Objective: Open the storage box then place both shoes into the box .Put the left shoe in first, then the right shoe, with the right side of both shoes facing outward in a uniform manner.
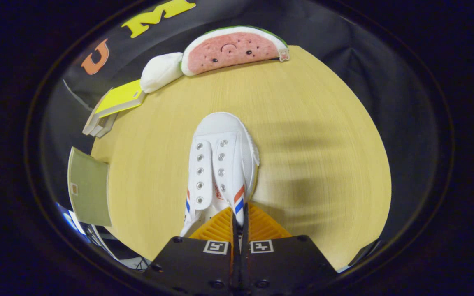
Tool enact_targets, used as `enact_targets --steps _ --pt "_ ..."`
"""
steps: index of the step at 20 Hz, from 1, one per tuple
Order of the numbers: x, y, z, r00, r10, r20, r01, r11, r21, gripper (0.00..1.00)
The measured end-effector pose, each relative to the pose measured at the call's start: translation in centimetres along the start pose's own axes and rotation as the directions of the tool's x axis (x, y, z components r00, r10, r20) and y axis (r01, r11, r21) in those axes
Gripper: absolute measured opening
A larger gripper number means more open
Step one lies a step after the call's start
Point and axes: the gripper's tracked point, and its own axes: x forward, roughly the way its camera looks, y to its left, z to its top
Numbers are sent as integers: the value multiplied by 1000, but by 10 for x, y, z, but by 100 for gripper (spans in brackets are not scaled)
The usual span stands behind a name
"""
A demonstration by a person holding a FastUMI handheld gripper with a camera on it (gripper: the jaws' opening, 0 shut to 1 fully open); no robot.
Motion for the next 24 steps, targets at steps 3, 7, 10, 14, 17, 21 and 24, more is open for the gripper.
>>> enact_targets --steps 3,7,10,14,17,21,24 --pt "-11 22 -1 995 96 22 -97 993 73 6" --pt "-37 69 -6 990 126 64 -131 987 94 6" --pt "-66 123 -10 985 134 109 -145 985 93 5" --pt "-110 225 -26 967 176 183 -188 981 54 5" --pt "-126 310 -42 951 228 208 -236 972 14 5" --pt "-124 408 -74 955 227 192 -227 974 -22 5" --pt "-112 456 -94 964 190 187 -192 981 -7 5"
